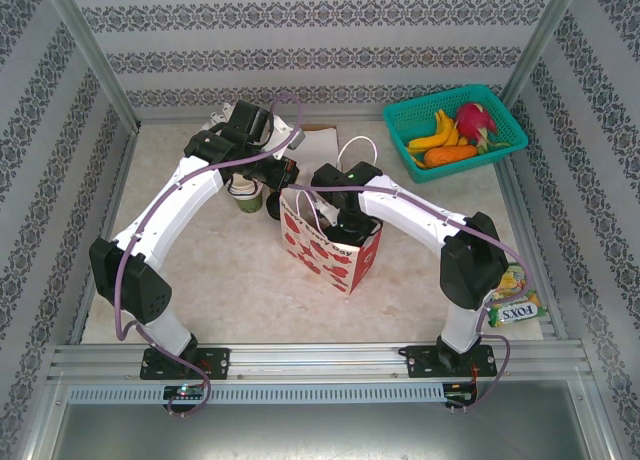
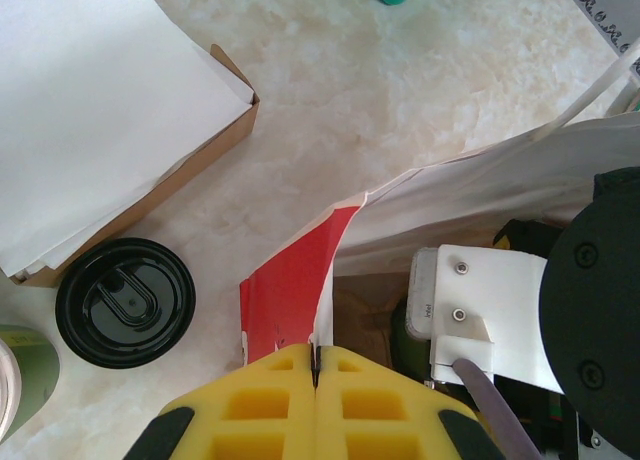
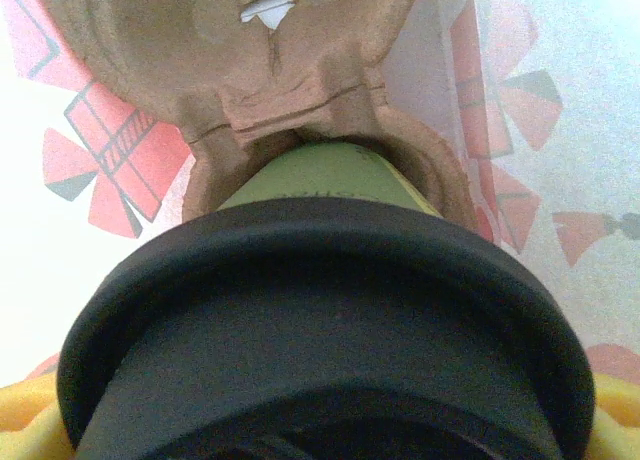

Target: Pack the takeout coffee

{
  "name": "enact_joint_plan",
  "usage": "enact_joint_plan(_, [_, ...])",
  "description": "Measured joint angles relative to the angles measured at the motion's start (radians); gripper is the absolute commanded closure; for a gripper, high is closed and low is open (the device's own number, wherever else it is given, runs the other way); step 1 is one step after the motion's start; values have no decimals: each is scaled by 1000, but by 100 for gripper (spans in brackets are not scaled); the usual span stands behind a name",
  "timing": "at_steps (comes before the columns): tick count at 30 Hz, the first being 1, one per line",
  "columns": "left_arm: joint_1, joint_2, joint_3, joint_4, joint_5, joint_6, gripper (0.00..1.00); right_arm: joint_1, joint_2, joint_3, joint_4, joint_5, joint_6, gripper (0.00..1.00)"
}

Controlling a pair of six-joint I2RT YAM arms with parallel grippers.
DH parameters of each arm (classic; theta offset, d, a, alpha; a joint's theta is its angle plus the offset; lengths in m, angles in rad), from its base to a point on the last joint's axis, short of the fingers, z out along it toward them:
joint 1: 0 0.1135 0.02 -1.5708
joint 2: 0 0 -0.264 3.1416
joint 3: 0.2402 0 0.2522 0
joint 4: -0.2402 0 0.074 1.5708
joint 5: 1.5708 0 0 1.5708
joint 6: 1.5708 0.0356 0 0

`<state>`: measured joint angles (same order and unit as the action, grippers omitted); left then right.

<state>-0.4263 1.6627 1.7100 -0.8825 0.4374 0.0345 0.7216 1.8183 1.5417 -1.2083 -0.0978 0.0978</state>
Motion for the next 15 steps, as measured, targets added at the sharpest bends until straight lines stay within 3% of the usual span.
enact_joint_plan(15, [0, 0, 0, 0, 3, 0, 100, 0, 0, -29, 21, 4, 4, 46])
